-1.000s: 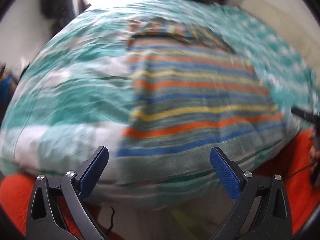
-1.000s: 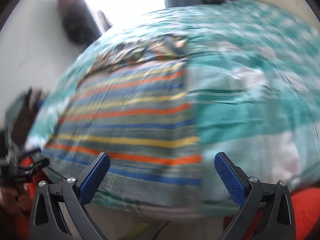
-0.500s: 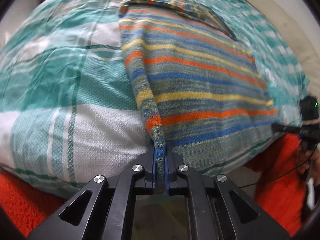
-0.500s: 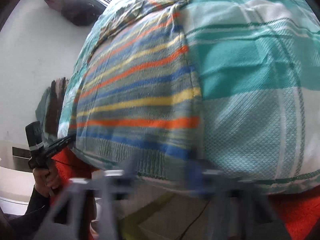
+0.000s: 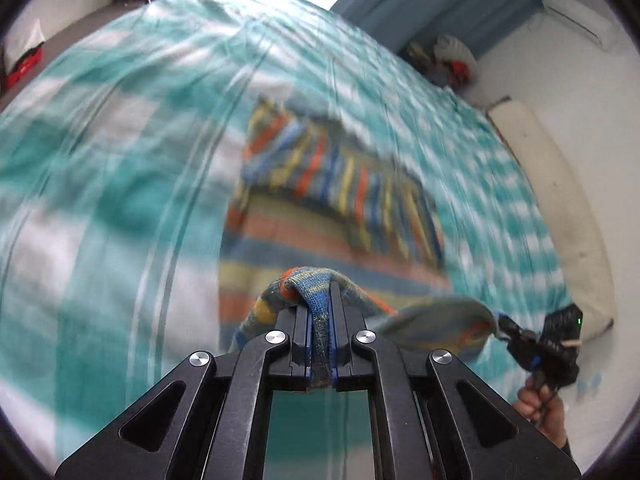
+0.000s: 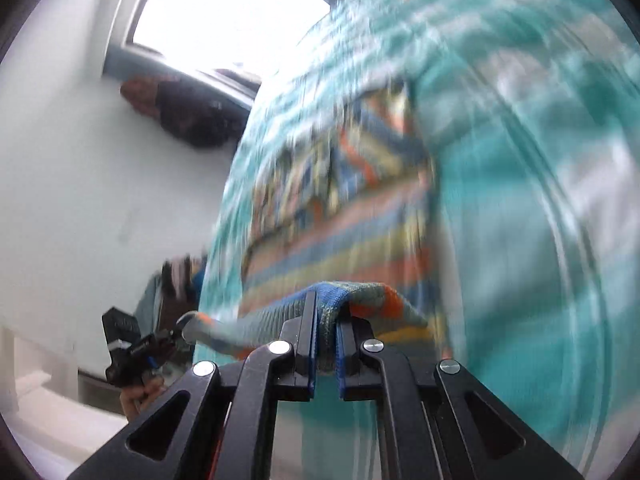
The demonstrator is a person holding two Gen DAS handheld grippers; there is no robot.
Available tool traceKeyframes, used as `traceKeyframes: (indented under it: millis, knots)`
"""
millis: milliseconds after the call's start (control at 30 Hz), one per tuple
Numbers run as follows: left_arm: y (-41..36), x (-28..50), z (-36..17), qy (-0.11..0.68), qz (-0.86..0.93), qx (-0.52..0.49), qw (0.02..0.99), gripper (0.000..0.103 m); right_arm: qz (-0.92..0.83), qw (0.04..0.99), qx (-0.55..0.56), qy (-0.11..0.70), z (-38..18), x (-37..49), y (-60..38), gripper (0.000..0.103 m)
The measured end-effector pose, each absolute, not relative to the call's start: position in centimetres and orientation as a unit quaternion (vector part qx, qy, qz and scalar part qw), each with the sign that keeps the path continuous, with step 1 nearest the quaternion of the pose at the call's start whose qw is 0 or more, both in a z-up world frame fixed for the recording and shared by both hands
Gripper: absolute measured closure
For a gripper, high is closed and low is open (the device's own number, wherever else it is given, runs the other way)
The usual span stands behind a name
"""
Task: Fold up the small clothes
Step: 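Lift the hem with both tools and fold it over toward the collar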
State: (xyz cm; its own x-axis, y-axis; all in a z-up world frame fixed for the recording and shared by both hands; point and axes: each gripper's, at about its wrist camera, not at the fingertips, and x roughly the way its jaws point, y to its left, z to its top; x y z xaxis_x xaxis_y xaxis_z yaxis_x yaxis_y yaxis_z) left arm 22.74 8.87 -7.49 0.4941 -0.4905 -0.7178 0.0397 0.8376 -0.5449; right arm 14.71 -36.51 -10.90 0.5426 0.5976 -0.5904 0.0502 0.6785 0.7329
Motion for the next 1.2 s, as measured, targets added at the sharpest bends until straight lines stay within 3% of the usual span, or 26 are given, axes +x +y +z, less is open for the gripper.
traceKeyframes:
  millis: [367,400,467,500,533,567,733,967,1033,1067,1100,1133,1200]
  knots:
    - [6.8,41.3,-11.5,0.503,-0.11,-0.216,0.829,0.097,0.135,0.81,0.368,0.436,-12.9,35.8,-40.0,0.096]
    - [6.7,42.9,-12.5,0.511,-0.098,-0.217,0.826,0.095,0.134,0.809,0.372,0.435,-13.5,36.7,-40.2,0.092]
    - [7.3,44.7,-13.4,0.504,-0.068,-0.232,0.829,0.085,0.112,0.817,0.369,0.429,-15.0,39.2,-40.8,0.085]
    - [7.7,45.1,-13.4,0.497,-0.061,-0.242,0.831,0.072,0.107,0.82,0.368,0.426,-15.2,39.8,-40.9,0.076]
    - [8.5,45.5,-13.3,0.486,-0.047,-0.257,0.834,0.061,0.099,0.825,0.367,0.418,-15.4,40.3,-41.2,0.075]
    - [9.2,45.6,-13.1,0.479,-0.041,-0.268,0.835,0.058,0.095,0.83,0.37,0.407,-15.4,40.9,-41.7,0.075]
    - [11.0,42.4,-11.0,0.453,-0.076,-0.243,0.854,0.044,0.12,0.834,0.354,0.406,-13.9,40.0,-42.3,0.075]
    - [5.1,32.8,-12.8,0.488,-0.207,-0.11,0.841,0.028,0.222,0.795,0.239,0.511,-13.3,36.1,-34.8,0.075]
    - [4.1,30.1,-15.4,0.517,-0.185,-0.054,0.834,0.028,0.237,0.797,0.201,0.518,-13.7,33.2,-33.0,0.055]
    - [4.2,29.2,-16.5,0.531,-0.175,-0.037,0.828,0.031,0.232,0.797,0.179,0.528,-14.7,31.1,-32.3,0.052]
    - [4.5,27.8,-17.1,0.531,-0.166,-0.023,0.831,0.036,0.217,0.796,0.155,0.543,-15.8,29.6,-32.0,0.052]
    - [4.9,26.8,-16.7,0.524,-0.158,-0.018,0.837,0.035,0.19,0.795,0.119,0.564,-17.1,28.1,-31.8,0.059]
    - [5.6,24.5,-15.0,0.52,-0.126,-0.018,0.845,0.025,0.155,0.82,0.071,0.547,-17.1,24.9,-32.0,0.06]
